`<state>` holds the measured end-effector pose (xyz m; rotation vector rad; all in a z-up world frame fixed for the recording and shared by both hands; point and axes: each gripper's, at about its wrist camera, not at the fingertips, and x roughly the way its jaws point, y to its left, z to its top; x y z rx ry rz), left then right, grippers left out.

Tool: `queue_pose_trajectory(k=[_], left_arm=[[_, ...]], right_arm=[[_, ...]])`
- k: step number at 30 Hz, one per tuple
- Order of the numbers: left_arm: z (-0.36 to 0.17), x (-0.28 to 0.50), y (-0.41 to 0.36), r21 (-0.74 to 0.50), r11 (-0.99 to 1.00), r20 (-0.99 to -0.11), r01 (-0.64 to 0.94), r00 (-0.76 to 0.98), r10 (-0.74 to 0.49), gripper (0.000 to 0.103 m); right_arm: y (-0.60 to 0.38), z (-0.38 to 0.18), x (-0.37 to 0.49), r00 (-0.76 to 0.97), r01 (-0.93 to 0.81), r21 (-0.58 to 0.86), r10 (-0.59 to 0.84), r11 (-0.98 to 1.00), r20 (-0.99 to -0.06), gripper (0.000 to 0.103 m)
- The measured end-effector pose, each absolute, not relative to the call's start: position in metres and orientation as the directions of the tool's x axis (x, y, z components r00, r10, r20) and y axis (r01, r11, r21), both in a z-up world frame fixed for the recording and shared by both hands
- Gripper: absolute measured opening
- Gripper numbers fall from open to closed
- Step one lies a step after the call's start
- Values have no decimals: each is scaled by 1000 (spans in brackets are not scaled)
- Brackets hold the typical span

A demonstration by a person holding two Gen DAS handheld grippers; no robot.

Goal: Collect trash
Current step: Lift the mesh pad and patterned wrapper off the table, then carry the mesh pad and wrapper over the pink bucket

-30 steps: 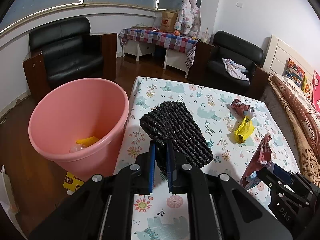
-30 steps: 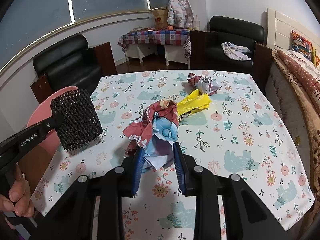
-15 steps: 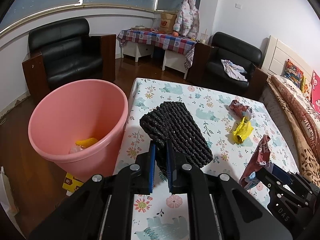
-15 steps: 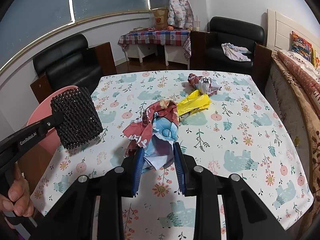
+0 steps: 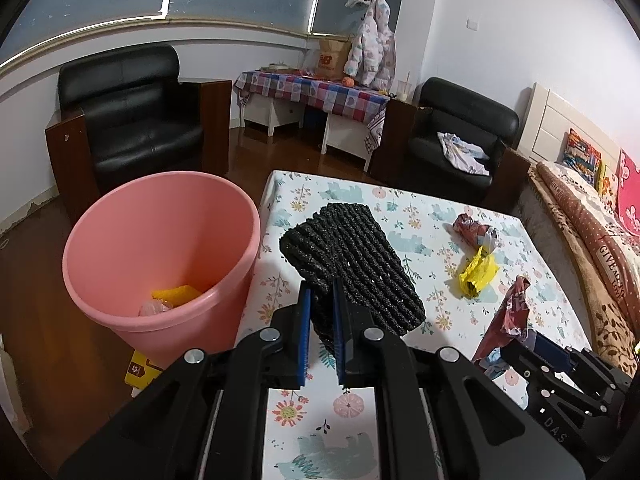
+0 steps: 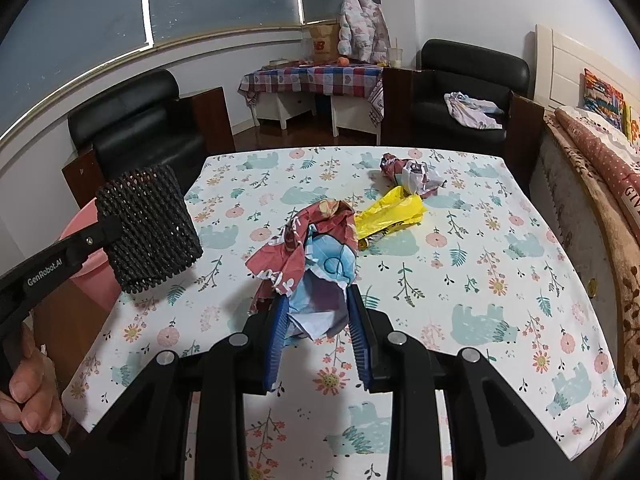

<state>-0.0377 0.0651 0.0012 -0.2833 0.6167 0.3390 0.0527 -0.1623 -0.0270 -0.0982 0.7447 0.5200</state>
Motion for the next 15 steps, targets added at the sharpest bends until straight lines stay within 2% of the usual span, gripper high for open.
queue_pose_trajectory(k=[15], left_arm=[[9,-48,82,-178,887,-564,-427,782,263,10]], right_arm=[[-138,-13,56,640,-527,80,458,846,-617,29]])
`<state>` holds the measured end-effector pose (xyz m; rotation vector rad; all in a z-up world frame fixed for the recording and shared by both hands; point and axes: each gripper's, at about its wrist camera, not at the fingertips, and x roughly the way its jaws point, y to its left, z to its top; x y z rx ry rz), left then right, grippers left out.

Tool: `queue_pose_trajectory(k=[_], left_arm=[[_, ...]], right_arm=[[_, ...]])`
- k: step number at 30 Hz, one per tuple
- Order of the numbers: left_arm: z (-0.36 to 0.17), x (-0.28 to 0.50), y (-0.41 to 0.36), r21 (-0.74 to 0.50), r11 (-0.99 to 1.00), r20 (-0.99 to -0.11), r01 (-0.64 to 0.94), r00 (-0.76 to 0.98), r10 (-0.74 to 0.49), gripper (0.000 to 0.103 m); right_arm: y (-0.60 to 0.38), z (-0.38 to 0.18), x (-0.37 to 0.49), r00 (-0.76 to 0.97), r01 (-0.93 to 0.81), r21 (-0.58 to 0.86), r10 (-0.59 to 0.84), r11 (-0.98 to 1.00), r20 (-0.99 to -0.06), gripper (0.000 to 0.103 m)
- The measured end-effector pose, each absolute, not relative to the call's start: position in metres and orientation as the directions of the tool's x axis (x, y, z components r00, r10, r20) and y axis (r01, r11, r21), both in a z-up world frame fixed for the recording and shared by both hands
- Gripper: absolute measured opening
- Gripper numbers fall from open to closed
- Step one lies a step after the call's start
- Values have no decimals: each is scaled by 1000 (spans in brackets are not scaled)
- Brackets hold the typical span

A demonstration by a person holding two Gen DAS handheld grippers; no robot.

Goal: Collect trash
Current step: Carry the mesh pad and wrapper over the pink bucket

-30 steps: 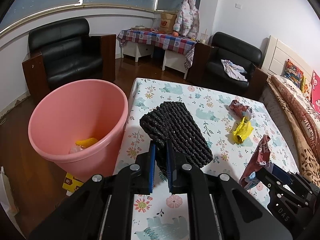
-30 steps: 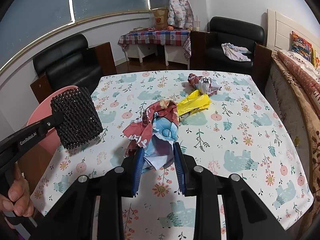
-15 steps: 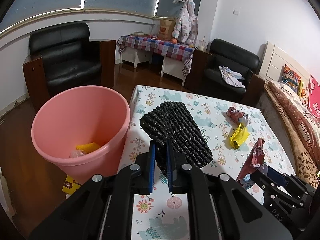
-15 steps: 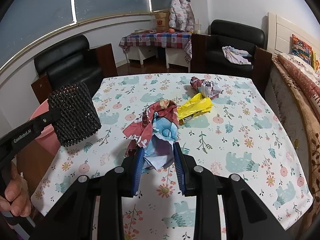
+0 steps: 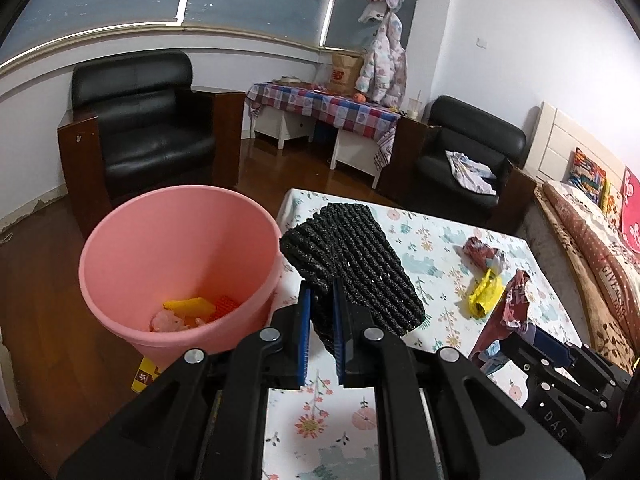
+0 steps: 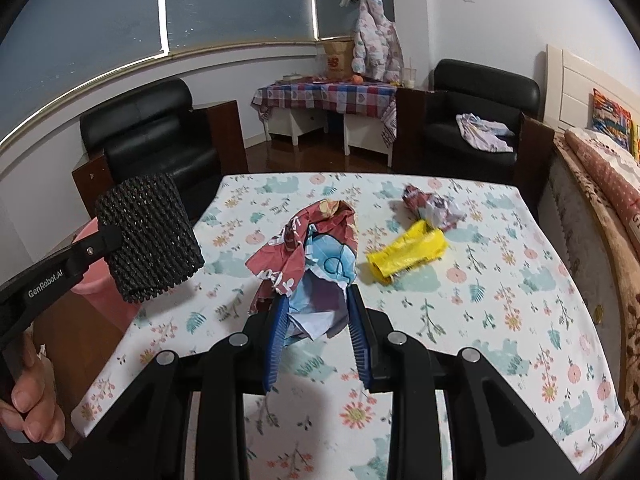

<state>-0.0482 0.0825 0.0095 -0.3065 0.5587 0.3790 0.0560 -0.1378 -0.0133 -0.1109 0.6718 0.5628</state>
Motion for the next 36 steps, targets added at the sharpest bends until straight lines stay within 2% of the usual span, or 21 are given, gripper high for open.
queue_pose_trajectory(k=[12,31,36], left_arm=[[16,-61,118,-200,843,-541,-499,774,329,10],[21,-80,171,-159,768,-499,-620,722,480,10],[11,-85,192,-141,746,-523,-651,689,502,10]], right_arm=[[-100,6,59,638,-588,73,517,806,-570,29],[-35,22,62,585,-685,81,612,724,-533,29],[-3,24,58,548,-729,80,650,680,-527,29]])
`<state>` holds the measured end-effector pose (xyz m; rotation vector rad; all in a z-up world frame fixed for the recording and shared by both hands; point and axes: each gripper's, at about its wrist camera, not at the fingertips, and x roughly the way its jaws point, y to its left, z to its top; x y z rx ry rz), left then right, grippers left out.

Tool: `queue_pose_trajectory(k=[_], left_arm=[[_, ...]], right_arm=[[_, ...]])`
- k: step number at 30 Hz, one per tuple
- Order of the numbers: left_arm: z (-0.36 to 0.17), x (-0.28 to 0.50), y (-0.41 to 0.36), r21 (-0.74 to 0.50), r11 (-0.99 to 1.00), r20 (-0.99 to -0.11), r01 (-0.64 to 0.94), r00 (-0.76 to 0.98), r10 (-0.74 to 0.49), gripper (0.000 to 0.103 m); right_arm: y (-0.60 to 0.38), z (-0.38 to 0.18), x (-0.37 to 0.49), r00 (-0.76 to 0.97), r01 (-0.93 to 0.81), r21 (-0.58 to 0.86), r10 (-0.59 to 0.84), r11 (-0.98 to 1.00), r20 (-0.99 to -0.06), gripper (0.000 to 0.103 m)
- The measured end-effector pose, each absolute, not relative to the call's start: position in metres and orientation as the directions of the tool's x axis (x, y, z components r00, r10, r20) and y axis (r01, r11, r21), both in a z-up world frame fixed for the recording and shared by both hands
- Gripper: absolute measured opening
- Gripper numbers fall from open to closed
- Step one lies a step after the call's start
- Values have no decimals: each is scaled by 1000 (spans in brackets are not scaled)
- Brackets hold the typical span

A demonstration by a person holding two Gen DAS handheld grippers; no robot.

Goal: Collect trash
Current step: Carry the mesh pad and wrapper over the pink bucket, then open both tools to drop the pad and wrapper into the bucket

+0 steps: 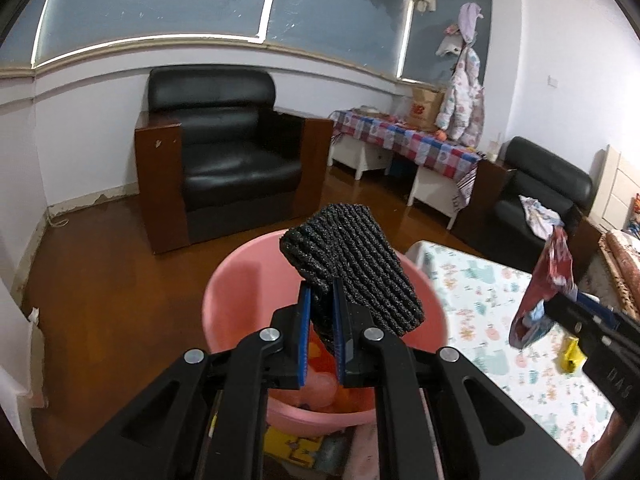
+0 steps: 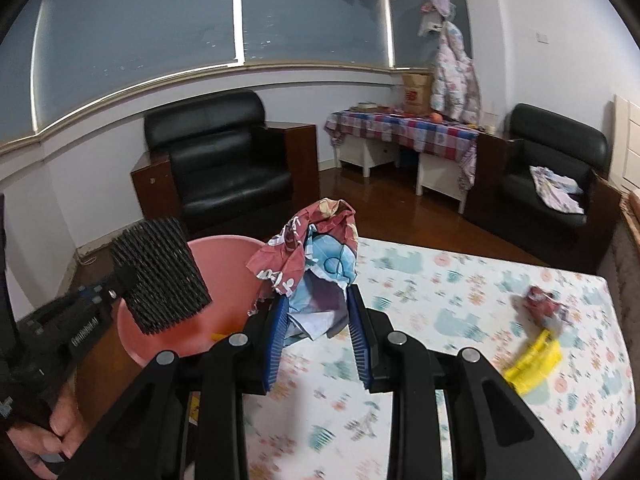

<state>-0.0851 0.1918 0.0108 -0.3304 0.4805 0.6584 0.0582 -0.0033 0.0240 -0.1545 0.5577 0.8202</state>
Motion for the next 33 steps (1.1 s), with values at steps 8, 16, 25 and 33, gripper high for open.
queue_pose_trajectory(k=[8,16,25,33], left_arm=[[-10,-87,212,-110,732,-579,-672,642,502,10],[-22,-88,224,-100,724,-610,-683,617,498,10],[-28,-86,228,-110,726,-625,-678,615,480,33],[-24,-86,228,-110,726,-615,-679,620,487,34]], right_arm=[[54,12,54,470,-788,89,689,609,-551,29],[92,-7,57,429,-813,76,680,578,-594,29],[104,-21,64,380,-824,96,670,558,-637,35],[93,-15,67,380,-819,117,683,562,-624,39]])
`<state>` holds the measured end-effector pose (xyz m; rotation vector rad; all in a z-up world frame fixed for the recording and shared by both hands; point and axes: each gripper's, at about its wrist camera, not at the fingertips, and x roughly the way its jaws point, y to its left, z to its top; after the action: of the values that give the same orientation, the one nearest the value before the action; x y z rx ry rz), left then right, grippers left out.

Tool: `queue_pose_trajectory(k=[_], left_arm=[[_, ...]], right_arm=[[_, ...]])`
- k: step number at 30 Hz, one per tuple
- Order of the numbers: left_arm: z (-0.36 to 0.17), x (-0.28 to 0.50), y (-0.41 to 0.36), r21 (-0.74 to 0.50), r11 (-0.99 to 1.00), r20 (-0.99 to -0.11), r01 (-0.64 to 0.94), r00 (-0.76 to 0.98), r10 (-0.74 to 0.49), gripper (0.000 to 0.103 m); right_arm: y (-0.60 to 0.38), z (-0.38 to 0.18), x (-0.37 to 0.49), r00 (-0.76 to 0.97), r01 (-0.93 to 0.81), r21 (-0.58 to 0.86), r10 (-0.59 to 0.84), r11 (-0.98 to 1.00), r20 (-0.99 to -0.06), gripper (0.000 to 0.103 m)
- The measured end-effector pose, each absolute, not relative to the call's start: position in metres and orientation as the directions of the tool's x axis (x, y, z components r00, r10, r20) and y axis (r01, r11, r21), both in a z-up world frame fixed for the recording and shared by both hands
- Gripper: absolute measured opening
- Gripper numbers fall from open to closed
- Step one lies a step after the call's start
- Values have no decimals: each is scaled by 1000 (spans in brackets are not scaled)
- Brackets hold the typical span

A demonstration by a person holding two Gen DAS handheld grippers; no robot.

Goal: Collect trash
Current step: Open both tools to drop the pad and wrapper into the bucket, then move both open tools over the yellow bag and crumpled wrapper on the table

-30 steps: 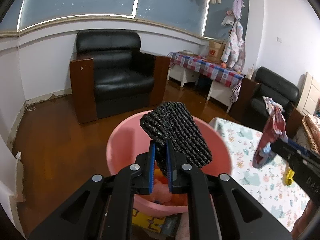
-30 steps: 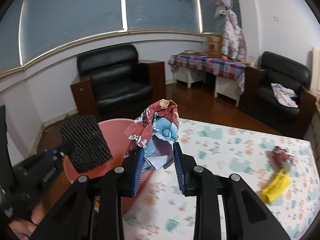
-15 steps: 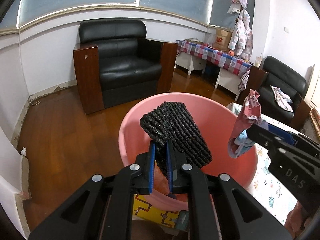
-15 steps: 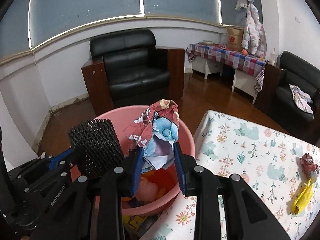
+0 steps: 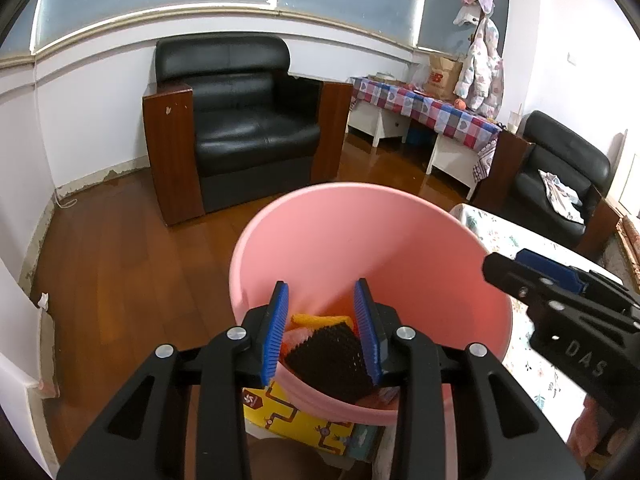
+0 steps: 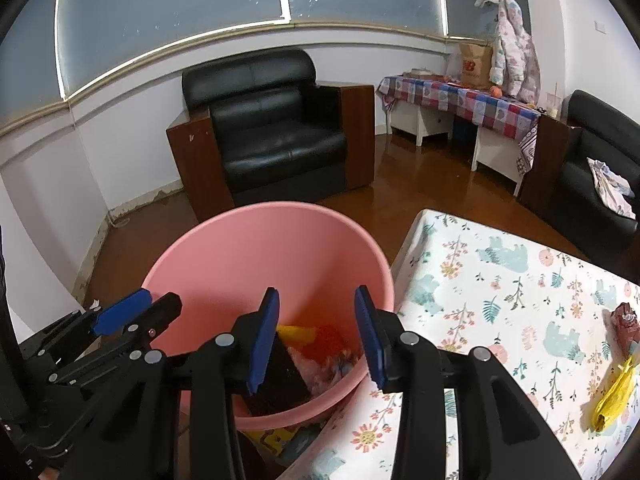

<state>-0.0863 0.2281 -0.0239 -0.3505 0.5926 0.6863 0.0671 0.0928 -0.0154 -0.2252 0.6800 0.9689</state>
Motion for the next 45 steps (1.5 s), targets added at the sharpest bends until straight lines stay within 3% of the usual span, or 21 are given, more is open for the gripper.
queue_pose_trajectory(k=[23,32,45], left_arm=[[-2,-94,218,-156,675,-632,-721,598,493,34],[13,-92,206,-168,669,-590,-724,618,520,34],[32,-40,145,-149,790,-517,-594,728,450,34]], right_arm=[[37,21,63,435,-788,120,683,604,-587,40],[-4,23,78,483,-736,130,650,664,-587,40],[-98,-2,109,593,-604,94,525,792,-611,40]])
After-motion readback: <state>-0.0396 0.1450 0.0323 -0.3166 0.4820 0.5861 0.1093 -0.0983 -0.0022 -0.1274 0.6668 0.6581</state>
